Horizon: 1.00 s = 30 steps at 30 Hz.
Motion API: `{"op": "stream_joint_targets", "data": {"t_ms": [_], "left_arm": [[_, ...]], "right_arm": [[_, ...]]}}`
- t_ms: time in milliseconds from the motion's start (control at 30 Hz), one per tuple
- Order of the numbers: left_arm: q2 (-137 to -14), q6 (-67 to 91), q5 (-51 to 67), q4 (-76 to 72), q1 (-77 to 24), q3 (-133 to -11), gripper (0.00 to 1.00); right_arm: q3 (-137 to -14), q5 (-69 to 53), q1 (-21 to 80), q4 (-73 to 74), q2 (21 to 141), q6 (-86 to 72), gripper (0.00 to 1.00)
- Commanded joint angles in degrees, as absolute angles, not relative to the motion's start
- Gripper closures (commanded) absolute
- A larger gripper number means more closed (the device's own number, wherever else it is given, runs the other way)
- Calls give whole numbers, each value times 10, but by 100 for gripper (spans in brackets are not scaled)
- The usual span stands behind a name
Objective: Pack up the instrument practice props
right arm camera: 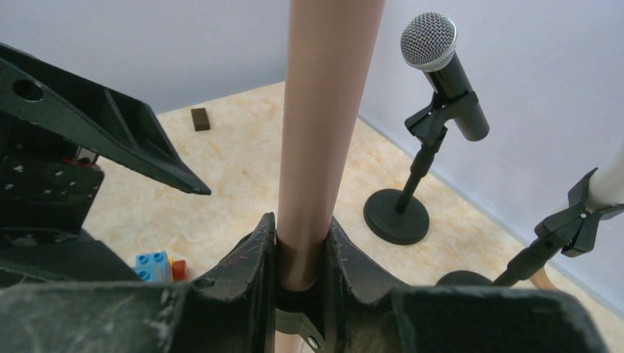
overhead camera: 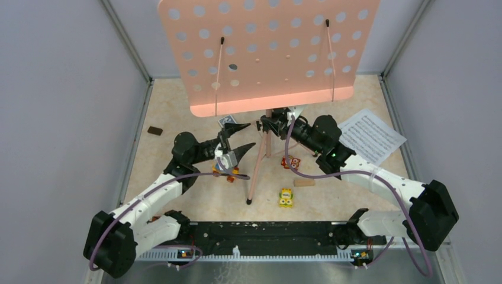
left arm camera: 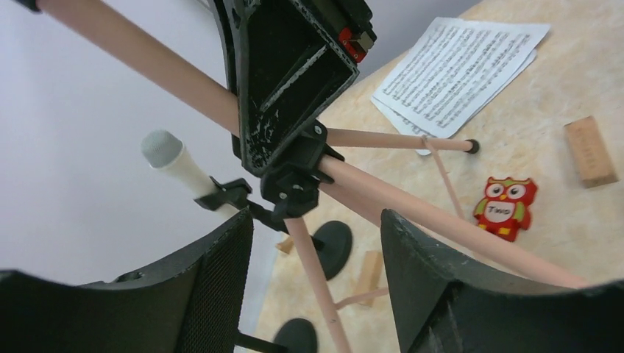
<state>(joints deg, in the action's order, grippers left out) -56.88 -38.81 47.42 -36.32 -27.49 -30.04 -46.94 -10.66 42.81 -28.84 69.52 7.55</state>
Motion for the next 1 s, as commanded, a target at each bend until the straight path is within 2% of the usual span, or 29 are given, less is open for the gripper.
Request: {"op": "stream_joint_targets", "data": {"t_ms": [0,167,800,967], "left_arm": [[-598,-540,523,-319,-275,-362,35],[-625,-597,536,-255,-276,-410,40],[-678,-694,531,-173,-278,-427,37],[-691,-702,531,-174,-279,-433,40]], "right_arm": [[-481,-146,433,-292,678,143,100],[-484,-148,432,-291,684,142,100],[-485,-143,435,-270,684,161,100],[-483,-140,435,-264,680,163,100]]}}
